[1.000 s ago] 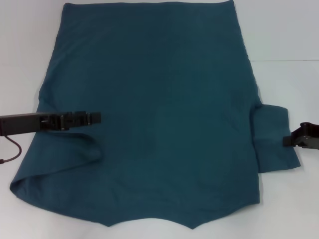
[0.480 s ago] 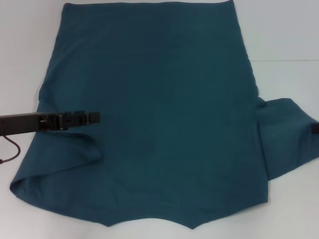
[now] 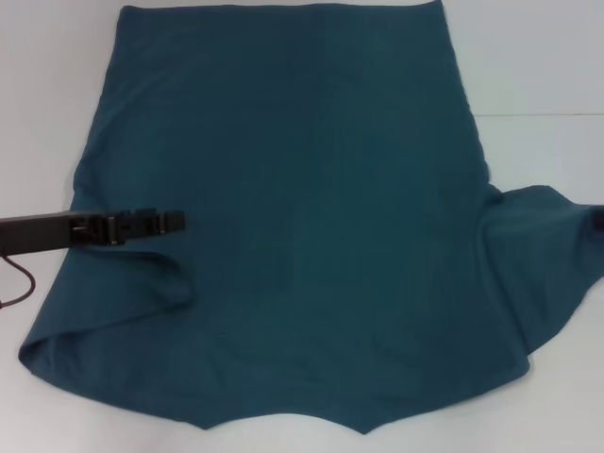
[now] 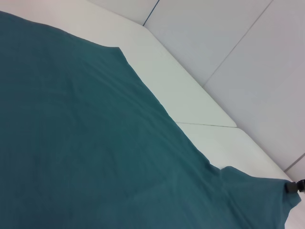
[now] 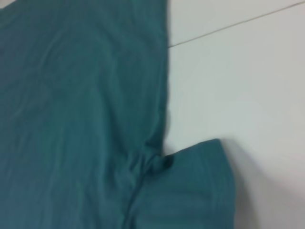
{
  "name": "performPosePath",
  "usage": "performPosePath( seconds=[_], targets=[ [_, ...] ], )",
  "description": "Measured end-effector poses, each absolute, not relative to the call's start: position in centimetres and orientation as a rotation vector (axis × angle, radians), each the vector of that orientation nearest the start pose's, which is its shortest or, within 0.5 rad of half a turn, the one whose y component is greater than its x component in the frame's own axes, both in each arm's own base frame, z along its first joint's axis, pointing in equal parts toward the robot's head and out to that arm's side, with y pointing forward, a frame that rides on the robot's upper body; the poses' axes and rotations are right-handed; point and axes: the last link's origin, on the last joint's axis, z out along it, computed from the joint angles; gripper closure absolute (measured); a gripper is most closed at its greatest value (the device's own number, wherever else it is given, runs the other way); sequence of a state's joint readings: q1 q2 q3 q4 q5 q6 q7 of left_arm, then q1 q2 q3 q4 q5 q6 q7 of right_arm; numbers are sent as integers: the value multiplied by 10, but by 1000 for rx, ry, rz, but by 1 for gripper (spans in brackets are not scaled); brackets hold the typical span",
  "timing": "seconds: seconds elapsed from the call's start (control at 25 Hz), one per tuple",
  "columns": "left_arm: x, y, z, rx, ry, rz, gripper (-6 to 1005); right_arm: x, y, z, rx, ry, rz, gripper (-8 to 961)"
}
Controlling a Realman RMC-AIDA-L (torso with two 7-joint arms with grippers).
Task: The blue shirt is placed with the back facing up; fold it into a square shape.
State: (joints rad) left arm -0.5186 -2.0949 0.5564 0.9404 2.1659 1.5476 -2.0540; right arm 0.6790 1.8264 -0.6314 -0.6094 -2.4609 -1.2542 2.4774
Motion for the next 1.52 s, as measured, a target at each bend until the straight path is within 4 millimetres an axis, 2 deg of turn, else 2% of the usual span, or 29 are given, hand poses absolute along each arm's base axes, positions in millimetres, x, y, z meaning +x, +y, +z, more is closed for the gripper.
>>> performPosePath(
  seconds=[0.16, 0.56, 0.84, 1.0, 1.52],
  targets=[
    [-271, 349, 55, -2388, -1305, -639, 372, 312, 397, 91, -2038, 1785, 189, 926],
    [-270, 352, 55, -2380, -1306, -642, 372, 281, 402, 87, -2140, 1818, 286, 918],
    [-270, 353, 56, -2368, -1306, -645, 372, 254, 413, 65, -2222, 1781, 291, 913],
    [-269, 354, 57, -2361, -1304, -658, 372, 237, 418, 49, -2277, 1748, 232, 909],
    [-270, 355, 58, -2342, -1306, -676, 372, 213, 422, 14, -2364, 1672, 123, 899]
  ],
)
